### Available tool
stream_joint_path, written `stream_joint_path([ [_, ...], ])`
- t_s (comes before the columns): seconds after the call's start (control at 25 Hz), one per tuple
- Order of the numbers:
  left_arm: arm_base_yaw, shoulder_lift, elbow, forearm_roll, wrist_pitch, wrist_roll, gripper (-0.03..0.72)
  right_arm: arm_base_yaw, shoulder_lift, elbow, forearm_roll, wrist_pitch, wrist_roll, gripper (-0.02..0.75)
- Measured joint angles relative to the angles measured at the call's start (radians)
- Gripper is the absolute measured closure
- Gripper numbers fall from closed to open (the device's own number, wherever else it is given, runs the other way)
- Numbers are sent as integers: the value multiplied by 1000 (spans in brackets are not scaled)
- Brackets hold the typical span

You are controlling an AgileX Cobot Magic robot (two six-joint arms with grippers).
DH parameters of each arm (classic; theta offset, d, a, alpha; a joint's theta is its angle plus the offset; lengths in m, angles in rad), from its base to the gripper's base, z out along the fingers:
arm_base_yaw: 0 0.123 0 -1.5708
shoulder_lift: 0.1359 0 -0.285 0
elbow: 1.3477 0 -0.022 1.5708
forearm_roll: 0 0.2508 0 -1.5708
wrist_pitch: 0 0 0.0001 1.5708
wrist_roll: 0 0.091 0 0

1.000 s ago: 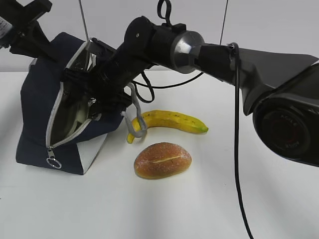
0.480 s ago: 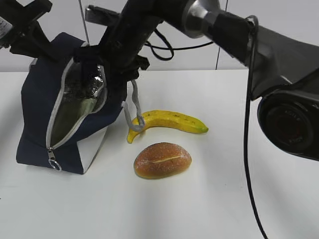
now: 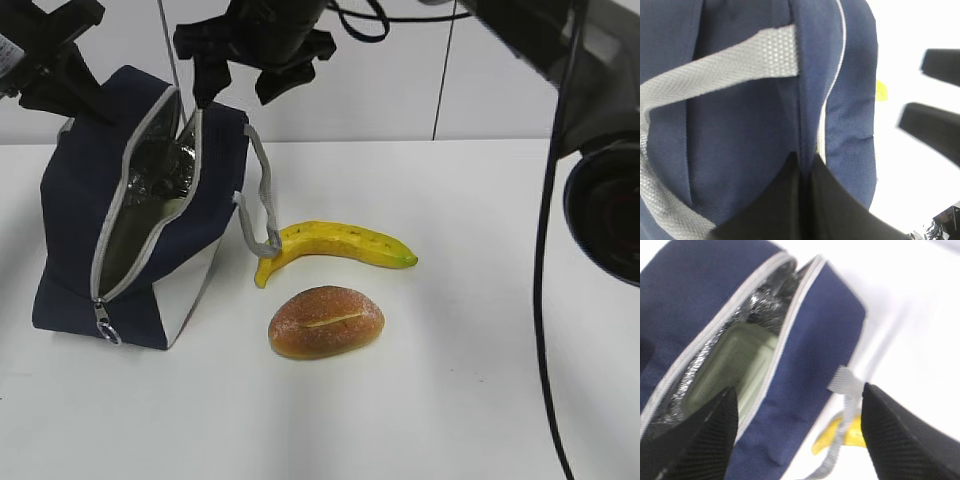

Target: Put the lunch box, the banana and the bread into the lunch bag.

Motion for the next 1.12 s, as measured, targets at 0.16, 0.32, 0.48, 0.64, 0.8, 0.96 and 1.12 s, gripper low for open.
stream_joint_path([
  [0.16,0,0,0,0,3,0,691,-4,-88,53,-76,0,-32,173],
  [0.32,0,0,0,0,5,0,691,-22,-179,198,-109,0,-72,173],
  [0.48,0,0,0,0,6,0,691,-66,-267,427,-131,0,-125,173],
  [0.64,0,0,0,0,6,0,691,-124,-331,607,-121,0,-202,173],
  [0.8,0,0,0,0,6,0,691,-167,-349,692,-93,-2,-312,173],
  [0.96,0,0,0,0,6,2,691,-169,-349,703,-79,-17,-468,173],
  [1.12,0,0,0,0,6,10,691,-169,-325,703,-56,-50,-642,173],
])
